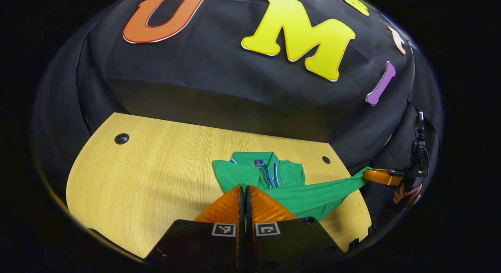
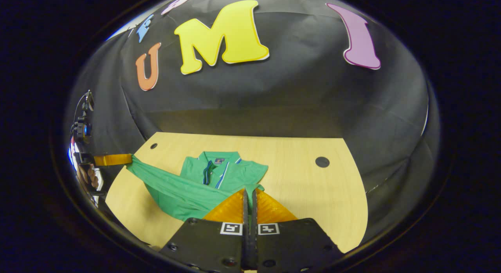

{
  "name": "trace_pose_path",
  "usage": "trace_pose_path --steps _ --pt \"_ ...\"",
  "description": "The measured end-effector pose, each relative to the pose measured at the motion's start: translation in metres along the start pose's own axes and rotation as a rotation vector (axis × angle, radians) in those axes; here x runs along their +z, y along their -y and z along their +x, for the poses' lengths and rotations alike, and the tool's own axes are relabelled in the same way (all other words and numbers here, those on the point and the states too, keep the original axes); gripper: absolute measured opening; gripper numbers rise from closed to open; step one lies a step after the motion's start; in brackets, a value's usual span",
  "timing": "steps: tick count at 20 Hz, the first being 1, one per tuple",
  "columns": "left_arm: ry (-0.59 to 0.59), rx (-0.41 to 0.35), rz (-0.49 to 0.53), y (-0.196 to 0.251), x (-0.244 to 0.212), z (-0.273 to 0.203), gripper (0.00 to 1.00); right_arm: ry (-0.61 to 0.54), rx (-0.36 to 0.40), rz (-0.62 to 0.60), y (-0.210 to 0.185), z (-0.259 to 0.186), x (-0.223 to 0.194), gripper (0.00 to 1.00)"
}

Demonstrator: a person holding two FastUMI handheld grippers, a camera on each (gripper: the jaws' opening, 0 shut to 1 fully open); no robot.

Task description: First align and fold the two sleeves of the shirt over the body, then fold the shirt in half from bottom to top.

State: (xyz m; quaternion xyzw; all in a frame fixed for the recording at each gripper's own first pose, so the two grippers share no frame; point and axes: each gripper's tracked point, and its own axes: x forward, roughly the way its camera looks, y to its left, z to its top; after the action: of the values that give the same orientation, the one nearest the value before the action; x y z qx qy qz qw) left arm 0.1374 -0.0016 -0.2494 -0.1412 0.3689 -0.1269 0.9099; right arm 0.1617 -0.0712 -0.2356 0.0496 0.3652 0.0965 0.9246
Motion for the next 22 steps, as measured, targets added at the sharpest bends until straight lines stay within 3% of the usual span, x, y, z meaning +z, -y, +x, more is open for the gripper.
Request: trace_pose_path --steps 11,17,22 --pt "0.069 0.067 -0.039 -0.024 0.034 0.079 0.06 0.026 -0.018 0.006 0.006 0.091 0.054 0.0" --pt "0.102 0.115 -0.035 -0.044 0.044 0.14 0.05 0.021 -0.023 -0.004 0.014 0.137 0.053 0.0" --pt "0.053 0.155 -0.024 -0.063 0.017 0.187 0.06 0.01 -0.047 -0.105 0.024 0.196 0.04 0.0"
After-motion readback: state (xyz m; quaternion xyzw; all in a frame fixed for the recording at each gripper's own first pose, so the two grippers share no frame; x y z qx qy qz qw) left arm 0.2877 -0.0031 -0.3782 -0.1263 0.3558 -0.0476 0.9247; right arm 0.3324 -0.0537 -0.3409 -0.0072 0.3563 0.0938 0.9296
